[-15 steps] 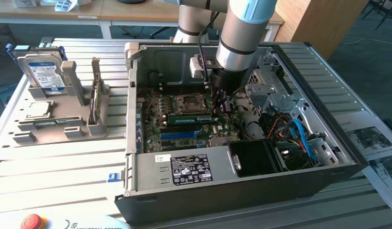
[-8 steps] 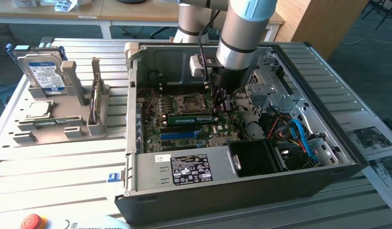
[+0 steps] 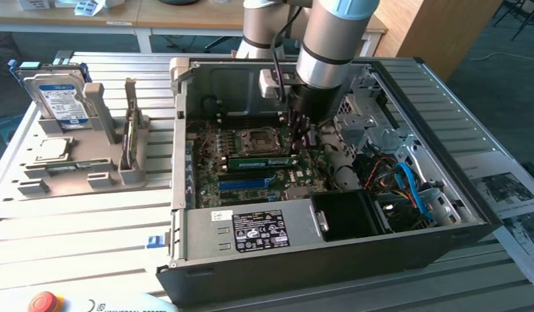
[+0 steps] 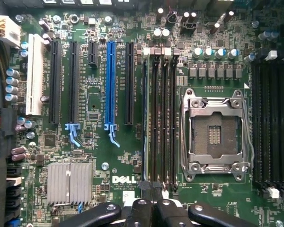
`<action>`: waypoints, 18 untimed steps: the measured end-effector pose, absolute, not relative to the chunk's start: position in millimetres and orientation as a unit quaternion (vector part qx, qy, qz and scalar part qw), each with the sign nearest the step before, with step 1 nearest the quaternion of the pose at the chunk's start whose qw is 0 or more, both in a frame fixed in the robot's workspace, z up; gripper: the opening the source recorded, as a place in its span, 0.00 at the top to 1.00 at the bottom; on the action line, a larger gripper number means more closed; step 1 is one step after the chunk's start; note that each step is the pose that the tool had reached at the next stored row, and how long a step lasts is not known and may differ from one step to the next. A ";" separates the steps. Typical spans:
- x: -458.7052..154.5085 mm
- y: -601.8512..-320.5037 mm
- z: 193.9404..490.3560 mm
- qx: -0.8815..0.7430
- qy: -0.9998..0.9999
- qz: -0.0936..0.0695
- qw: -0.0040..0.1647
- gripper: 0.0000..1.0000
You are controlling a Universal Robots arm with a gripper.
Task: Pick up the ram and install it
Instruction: 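Press down the ram until it locks into place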
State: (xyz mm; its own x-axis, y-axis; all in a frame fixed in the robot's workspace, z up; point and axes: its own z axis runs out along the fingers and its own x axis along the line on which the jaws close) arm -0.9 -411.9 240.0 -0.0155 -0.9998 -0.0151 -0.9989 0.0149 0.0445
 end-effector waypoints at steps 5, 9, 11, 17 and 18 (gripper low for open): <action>-0.8 -411.8 243.5 0.702 -0.712 -0.021 0.010 0.89; -1.3 -411.9 243.6 0.702 -0.712 -0.021 0.010 0.89; -2.2 -411.9 243.6 0.702 -0.712 -0.021 0.011 0.89; -7.5 -411.9 243.7 0.702 -0.712 -0.021 0.011 0.89; -8.8 -411.9 243.6 0.702 -0.712 -0.021 0.011 0.89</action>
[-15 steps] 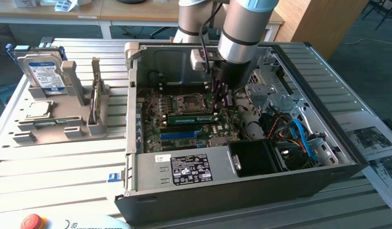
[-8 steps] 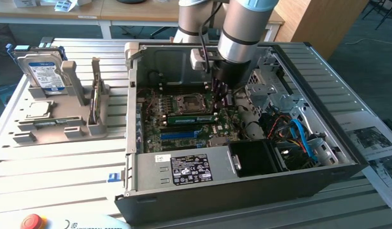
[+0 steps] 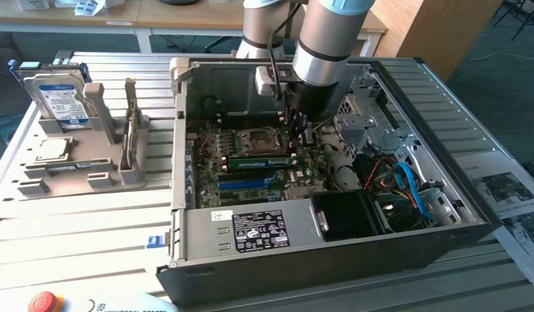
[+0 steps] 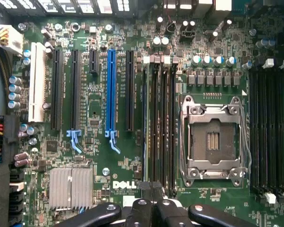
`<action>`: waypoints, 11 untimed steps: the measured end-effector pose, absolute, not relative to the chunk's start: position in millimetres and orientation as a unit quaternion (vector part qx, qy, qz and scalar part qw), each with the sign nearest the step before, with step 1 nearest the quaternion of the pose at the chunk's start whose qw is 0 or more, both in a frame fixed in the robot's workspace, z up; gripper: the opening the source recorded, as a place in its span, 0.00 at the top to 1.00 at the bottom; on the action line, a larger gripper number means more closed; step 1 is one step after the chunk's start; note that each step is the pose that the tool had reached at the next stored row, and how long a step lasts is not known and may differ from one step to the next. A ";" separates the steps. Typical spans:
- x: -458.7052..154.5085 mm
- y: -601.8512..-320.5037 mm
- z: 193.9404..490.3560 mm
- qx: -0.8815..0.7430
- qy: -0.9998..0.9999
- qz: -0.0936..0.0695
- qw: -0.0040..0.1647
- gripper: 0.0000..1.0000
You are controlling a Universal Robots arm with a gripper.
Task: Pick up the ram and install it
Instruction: 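Press down the ram until it locks into place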
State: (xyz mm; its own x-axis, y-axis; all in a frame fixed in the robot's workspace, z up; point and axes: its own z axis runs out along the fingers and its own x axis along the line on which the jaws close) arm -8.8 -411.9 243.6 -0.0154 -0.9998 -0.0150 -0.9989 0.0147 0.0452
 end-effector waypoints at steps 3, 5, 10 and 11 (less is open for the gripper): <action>-14.4 -411.8 243.6 0.702 -0.712 -0.021 0.010 0.89; -18.2 -411.8 243.6 0.702 -0.712 -0.021 0.010 0.89; -27.1 -411.9 243.6 0.702 -0.712 -0.021 0.011 0.89; -29.1 -411.8 243.6 0.701 -0.712 -0.021 0.011 0.89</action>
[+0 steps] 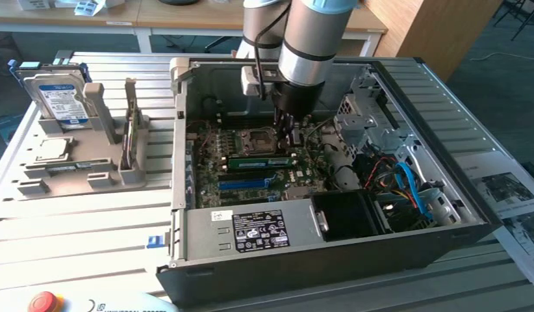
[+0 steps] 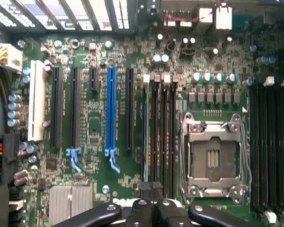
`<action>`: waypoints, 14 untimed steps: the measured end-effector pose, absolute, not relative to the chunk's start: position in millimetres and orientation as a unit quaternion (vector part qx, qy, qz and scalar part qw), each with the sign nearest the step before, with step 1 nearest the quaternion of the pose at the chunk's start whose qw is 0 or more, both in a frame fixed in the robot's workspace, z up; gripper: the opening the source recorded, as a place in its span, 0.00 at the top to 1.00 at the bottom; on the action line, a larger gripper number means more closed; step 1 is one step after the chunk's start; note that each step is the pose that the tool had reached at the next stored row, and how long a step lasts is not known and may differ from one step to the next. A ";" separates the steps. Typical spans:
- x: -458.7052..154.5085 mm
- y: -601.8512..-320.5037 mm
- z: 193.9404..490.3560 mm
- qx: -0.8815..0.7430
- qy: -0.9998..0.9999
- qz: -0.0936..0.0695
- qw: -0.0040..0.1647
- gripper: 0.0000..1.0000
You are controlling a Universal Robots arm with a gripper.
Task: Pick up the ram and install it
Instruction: 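Press down the ram until it locks into place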
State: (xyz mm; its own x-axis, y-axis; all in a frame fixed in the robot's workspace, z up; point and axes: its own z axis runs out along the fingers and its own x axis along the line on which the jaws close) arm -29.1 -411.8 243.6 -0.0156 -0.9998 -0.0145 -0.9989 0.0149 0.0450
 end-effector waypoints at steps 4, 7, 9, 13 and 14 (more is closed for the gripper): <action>-35.6 -411.9 243.6 0.702 -0.712 -0.020 0.011 0.89; -40.3 -411.9 243.6 0.701 -0.712 -0.020 0.012 0.89; -43.6 -411.8 243.6 0.701 -0.712 -0.020 0.012 0.89; -51.0 -411.9 243.6 0.702 -0.712 -0.020 0.012 0.89; -53.4 -411.9 243.6 0.702 -0.712 -0.020 0.012 0.89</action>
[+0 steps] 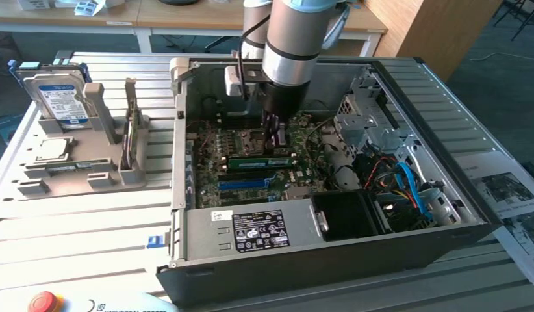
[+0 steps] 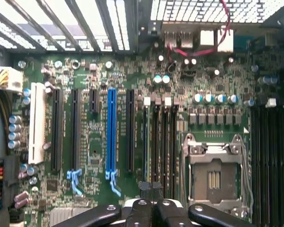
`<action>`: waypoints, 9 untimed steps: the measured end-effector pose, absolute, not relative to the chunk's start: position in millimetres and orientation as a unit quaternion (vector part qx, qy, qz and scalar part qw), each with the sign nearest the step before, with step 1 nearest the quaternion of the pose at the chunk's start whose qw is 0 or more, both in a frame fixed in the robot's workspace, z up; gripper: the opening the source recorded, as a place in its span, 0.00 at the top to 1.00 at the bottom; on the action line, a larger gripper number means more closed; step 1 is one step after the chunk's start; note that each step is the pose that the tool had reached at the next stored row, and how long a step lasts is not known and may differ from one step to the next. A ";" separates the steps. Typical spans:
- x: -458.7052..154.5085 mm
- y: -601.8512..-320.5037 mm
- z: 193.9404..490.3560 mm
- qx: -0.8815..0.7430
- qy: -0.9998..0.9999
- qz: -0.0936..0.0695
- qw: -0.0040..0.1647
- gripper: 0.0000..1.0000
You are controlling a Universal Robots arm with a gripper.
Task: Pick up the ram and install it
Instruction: 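Press down the ram until it locks into place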
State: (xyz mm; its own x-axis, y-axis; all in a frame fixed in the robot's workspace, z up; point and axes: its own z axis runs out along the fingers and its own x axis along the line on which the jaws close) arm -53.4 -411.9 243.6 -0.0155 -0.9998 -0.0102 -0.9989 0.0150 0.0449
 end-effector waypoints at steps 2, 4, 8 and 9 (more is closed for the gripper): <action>-57.8 -411.8 243.6 0.701 -0.712 -0.019 0.012 0.89; -61.9 -411.8 243.5 0.702 -0.712 -0.019 0.013 0.89; -67.8 -411.8 243.5 0.701 -0.712 -0.018 0.014 0.89; -67.8 -411.8 243.5 0.701 -0.712 -0.018 0.014 0.89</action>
State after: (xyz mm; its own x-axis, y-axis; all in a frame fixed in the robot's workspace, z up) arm -67.8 -411.8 243.5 -0.0155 -0.9999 -0.0058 -0.9989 0.0152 0.0447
